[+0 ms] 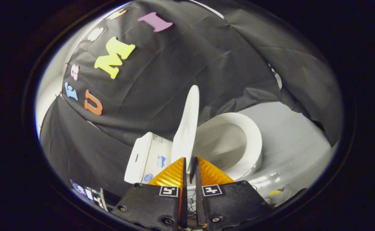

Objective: Open the toilet lid.

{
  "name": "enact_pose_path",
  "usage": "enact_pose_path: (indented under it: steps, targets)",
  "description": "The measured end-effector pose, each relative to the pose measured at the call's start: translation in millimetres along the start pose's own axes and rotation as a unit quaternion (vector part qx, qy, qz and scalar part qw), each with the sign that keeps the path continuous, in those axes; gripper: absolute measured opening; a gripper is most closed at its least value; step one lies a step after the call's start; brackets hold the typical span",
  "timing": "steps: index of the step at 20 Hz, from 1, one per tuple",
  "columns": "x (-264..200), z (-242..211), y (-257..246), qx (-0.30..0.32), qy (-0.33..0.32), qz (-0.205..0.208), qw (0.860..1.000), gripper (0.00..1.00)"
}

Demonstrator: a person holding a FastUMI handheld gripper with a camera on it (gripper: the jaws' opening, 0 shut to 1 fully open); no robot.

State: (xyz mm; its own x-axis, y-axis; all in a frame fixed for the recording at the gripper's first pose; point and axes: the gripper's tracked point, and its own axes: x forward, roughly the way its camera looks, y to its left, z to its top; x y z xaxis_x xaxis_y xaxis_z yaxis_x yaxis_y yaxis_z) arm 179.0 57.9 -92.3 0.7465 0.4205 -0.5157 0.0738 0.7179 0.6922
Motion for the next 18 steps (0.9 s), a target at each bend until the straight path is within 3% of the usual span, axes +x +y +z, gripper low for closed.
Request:
enact_pose_path:
  steps: [10, 18]
  targets:
    - [3, 2, 25, -0.018, -0.015, -0.049, 0.999, 0.14]
    - [1, 0, 78, -0.122, -0.026, -0.1, 0.987, 0.14]
